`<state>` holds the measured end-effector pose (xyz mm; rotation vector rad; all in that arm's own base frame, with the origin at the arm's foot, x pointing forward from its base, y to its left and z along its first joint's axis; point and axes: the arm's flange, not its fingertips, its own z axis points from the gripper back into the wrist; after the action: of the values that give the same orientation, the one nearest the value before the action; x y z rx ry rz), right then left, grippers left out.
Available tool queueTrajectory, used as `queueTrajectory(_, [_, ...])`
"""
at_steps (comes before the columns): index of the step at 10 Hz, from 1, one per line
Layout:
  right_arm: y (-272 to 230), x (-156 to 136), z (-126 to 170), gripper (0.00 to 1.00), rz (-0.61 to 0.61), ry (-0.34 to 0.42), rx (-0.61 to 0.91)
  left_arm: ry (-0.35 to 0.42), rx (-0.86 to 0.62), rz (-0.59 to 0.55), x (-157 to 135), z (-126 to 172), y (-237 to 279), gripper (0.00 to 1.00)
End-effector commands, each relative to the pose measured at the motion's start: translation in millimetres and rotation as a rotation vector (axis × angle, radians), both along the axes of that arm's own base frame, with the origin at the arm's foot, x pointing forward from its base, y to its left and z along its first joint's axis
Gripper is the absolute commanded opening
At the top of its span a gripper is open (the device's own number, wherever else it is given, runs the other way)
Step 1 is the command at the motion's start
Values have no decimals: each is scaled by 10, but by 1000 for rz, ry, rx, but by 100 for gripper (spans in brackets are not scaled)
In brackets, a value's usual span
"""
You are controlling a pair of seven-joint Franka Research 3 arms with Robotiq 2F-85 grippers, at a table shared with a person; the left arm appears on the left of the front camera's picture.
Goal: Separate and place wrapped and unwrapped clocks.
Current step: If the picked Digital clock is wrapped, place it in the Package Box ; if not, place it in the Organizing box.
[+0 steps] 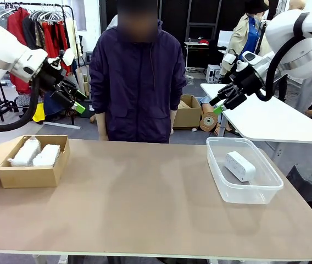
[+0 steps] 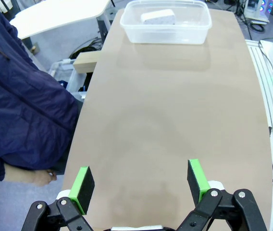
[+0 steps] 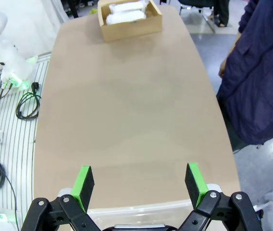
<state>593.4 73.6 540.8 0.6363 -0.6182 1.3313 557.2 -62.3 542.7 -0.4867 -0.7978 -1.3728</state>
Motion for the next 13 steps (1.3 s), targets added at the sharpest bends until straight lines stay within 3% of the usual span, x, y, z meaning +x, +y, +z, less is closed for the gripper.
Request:
queueTrajectory(1, [-7,29,22,100,16,-9,-1,-10,3,-9,-15,-5,15,100])
queueTrajectory(13, [-7,29,22,100,16,-9,-1,-10,3,-9,-15,-5,15,100])
